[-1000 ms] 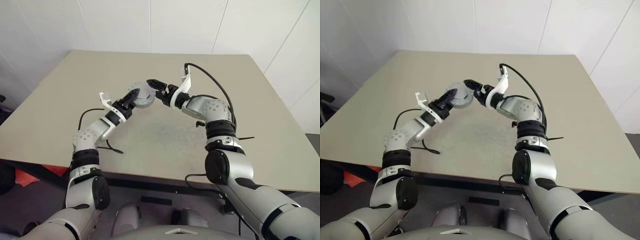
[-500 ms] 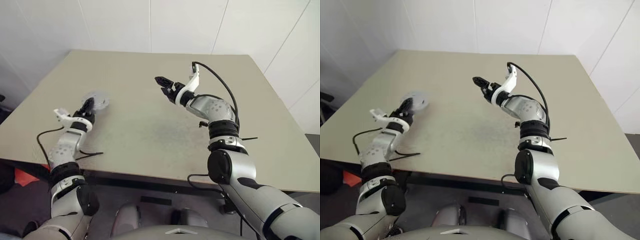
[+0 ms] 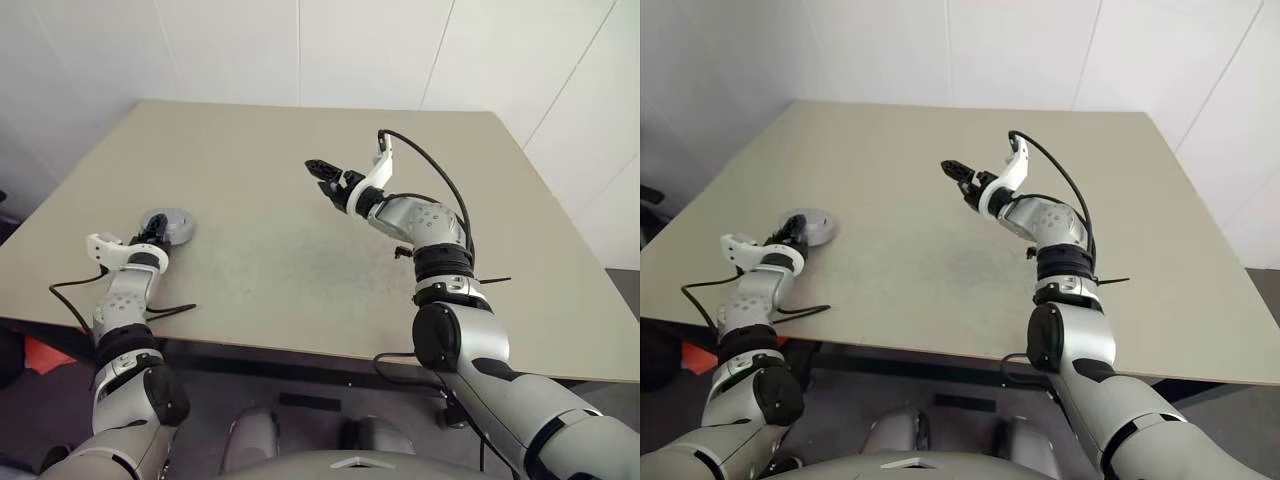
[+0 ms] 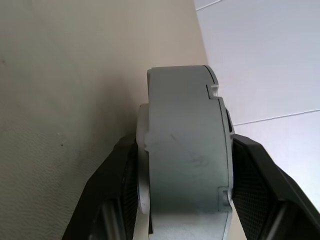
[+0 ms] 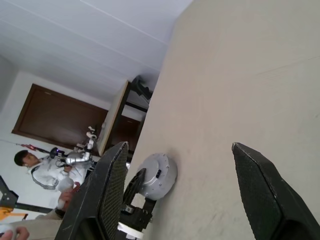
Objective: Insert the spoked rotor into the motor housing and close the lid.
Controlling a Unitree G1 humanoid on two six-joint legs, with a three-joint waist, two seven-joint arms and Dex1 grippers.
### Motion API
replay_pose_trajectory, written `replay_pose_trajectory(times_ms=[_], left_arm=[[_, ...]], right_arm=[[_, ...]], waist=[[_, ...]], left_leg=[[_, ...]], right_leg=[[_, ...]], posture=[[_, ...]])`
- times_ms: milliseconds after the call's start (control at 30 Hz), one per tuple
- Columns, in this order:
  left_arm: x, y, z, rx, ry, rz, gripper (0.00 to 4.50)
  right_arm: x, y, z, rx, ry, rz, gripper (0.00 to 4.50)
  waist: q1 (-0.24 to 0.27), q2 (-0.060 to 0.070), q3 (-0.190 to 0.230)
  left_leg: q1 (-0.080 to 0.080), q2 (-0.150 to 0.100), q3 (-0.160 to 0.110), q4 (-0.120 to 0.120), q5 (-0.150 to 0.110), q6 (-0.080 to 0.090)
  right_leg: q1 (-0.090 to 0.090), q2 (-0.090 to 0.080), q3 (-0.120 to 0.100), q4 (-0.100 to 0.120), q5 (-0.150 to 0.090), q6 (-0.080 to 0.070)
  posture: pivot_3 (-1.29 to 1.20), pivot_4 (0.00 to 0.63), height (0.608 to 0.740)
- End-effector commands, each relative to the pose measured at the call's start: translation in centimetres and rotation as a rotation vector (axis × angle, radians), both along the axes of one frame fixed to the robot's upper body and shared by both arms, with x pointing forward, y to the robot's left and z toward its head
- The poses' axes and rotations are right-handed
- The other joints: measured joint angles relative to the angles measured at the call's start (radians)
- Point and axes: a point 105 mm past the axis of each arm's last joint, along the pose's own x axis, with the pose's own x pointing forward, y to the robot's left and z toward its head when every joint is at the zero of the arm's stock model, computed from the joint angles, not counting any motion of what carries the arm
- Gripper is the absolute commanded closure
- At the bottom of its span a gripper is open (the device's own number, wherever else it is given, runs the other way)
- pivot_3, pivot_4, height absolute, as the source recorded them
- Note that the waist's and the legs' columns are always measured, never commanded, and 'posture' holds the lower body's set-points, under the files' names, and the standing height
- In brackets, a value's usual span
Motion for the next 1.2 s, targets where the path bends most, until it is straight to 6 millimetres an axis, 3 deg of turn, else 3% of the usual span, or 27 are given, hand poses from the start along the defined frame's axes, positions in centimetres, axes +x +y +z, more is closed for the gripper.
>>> replay_pose_trajectory(times_ms=[33,133,300,467,633,733,933,1000,1033,1133,1200], left_arm=[[-0.3,1.7,0.3,0.061,0.019,0.052,0.84],[-1.1,3.3,-0.7,0.091,0.078,0.12,0.02],[-3.6,7.8,-2.0,0.175,0.213,0.305,0.02],[-6.5,12.1,-2.0,0.24,0.325,0.496,0.02],[-7.7,14.3,-0.6,0.343,0.363,0.596,0.02],[-6.6,14.2,1.2,0.425,0.306,0.581,0.02],[-1.3,9.9,8.2,0.639,0.005,0.389,0.02],[0.9,6.0,11.8,0.778,-0.153,0.242,0.02],[1.3,4.8,12.7,0.814,-0.197,0.199,0.02],[2.0,0.3,15.4,0.905,-0.367,0.031,0.02],[1.8,-4.1,16.7,0.971,-0.499,-0.163,0.02]], right_arm=[[0.0,0.4,1.1,0.001,-0.039,0.01,0.72],[0.1,0.4,1.1,-0.004,-0.036,0.011,0.72],[0.1,0.4,1.0,-0.015,-0.033,0.015,0.72],[0.3,0.5,0.8,-0.024,-0.025,0.019,0.72],[0.2,0.7,0.5,-0.03,-0.021,0.034,0.72],[0.1,0.8,0.4,-0.045,-0.036,0.043,0.72],[-0.9,0.8,0.7,-0.202,-0.289,0.094,0.72],[-1.8,0.5,0.9,-0.315,-0.51,0.119,0.72],[-2.2,0.4,0.9,-0.343,-0.571,0.131,0.72],[-3.1,-0.4,0.4,-0.388,-0.644,0.205,0.72],[-3.4,-1.9,0.0,-0.441,-0.674,0.252,0.72]], waist=[[0.0,0.0,0.0],[-0.004,0.0,0.0],[-0.044,0.001,0.0],[-0.081,0.0,0.0],[-0.08,0.0,-0.001],[-0.066,0.0,-0.001],[-0.002,-0.001,-0.001],[0.019,-0.002,-0.001],[0.029,-0.003,0.0],[0.031,-0.003,0.0],[0.029,-0.003,0.001]], left_leg=[[0.001,0.0,0.0,0.0,0.0,0.0],[0.007,0.0,0.0,-0.001,0.001,-0.002],[0.022,0.001,0.002,-0.006,0.003,-0.005],[0.034,0.0,-0.003,-0.019,0.006,-0.011],[0.032,0.002,-0.016,-0.02,-0.002,-0.023],[0.026,0.001,-0.019,-0.019,-0.005,-0.024],[0.011,0.001,-0.024,-0.004,-0.009,-0.015],[0.009,0.001,-0.025,-0.001,-0.012,-0.016],[0.008,0.0,-0.025,0.0,-0.013,-0.015],[0.008,-0.004,-0.025,0.004,-0.014,-0.014],[0.009,-0.004,-0.024,0.006,-0.014,-0.014]], right_leg=[[0.001,0.0,0.0,0.0,0.0,0.0],[0.005,0.0,0.001,0.001,-0.001,0.001],[0.019,0.001,0.002,0.0,-0.008,0.001],[0.017,0.004,0.002,-0.004,-0.008,0.001],[0.011,0.011,0.002,-0.004,-0.005,0.003],[0.007,0.011,0.001,-0.003,-0.005,-0.005],[-0.002,0.01,0.001,0.003,-0.003,-0.012],[-0.002,0.009,0.001,0.003,-0.003,-0.011],[-0.001,0.007,0.001,0.002,-0.002,-0.01],[0.001,0.003,0.001,0.002,0.0,-0.006],[0.003,0.002,0.002,0.002,0.0,-0.005]], posture=[[0.0,0.0,0.74],[0.0,0.0,0.74],[0.0,0.0,0.74],[0.0,0.0,0.74],[0.0,0.0,0.74],[0.0,0.0,0.74],[0.0,0.0,0.74],[0.0,0.0,0.74],[0.0,0.0,0.74],[0.0,0.0,0.74],[0.0,0.0,0.74]])
